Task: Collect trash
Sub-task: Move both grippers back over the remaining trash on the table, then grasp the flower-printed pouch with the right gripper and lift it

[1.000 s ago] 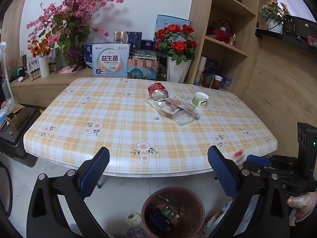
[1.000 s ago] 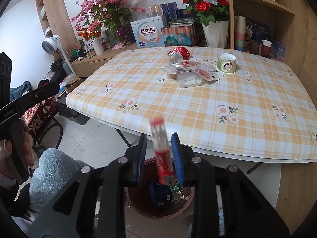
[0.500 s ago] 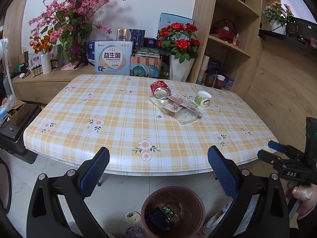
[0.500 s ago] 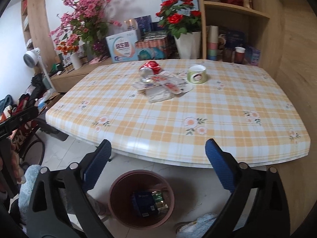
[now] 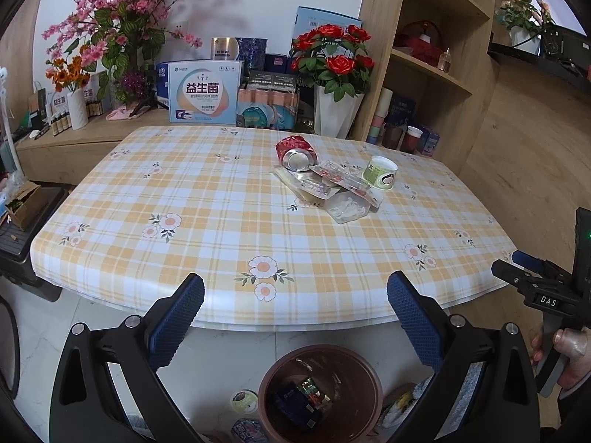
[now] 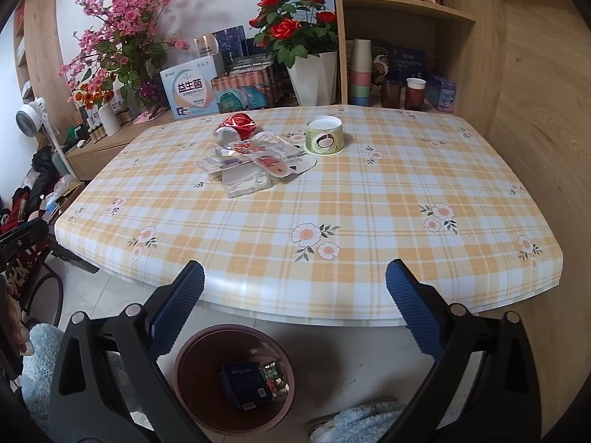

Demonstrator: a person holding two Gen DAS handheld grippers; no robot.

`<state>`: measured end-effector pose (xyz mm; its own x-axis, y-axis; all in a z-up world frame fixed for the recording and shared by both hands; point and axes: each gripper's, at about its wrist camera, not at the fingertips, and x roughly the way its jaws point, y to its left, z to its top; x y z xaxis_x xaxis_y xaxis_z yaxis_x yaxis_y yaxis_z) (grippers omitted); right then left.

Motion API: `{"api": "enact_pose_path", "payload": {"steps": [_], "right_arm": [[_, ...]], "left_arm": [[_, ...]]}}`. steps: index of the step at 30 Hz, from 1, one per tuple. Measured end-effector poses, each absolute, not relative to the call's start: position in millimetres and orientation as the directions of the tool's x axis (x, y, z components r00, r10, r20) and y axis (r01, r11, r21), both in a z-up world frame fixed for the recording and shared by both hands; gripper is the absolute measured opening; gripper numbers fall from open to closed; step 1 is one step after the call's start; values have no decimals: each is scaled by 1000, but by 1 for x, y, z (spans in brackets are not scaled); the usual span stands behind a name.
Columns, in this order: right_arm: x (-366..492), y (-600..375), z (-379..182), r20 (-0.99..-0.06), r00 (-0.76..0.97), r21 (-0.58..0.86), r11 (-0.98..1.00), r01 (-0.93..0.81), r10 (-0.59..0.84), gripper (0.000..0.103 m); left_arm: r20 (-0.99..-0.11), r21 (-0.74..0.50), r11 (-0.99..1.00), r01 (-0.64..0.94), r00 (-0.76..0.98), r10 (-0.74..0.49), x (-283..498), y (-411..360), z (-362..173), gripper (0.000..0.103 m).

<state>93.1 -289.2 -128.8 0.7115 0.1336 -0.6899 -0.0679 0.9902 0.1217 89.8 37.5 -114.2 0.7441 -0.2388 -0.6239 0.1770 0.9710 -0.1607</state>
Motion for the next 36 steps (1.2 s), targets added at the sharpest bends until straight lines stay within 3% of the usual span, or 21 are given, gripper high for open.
{"api": "enact_pose_path", "payload": {"steps": [14, 25, 28, 30, 36], "right_arm": [[156, -307, -135, -722, 680, 114, 992, -62, 125, 97], [252, -286, -141, -743, 647, 71, 981, -179, 172, 96], [284, -267, -146, -760, 627, 39, 974, -221, 173, 92], [308, -250, -151, -771, 608, 26, 963, -267, 190, 83], [370, -201, -175, -795, 570, 6, 941, -339, 210, 78]], "left_arm": [[-670, -129, 970, 205, 703, -237, 156, 16, -119, 97], [-676, -150, 966, 211, 691, -256, 225, 12, -123, 97], [-673, -150, 966, 212, 693, -257, 244, 14, -125, 97], [-674, -162, 964, 210, 690, -264, 257, 16, -129, 97], [-682, -195, 963, 184, 680, -268, 284, 23, -144, 97]]}}
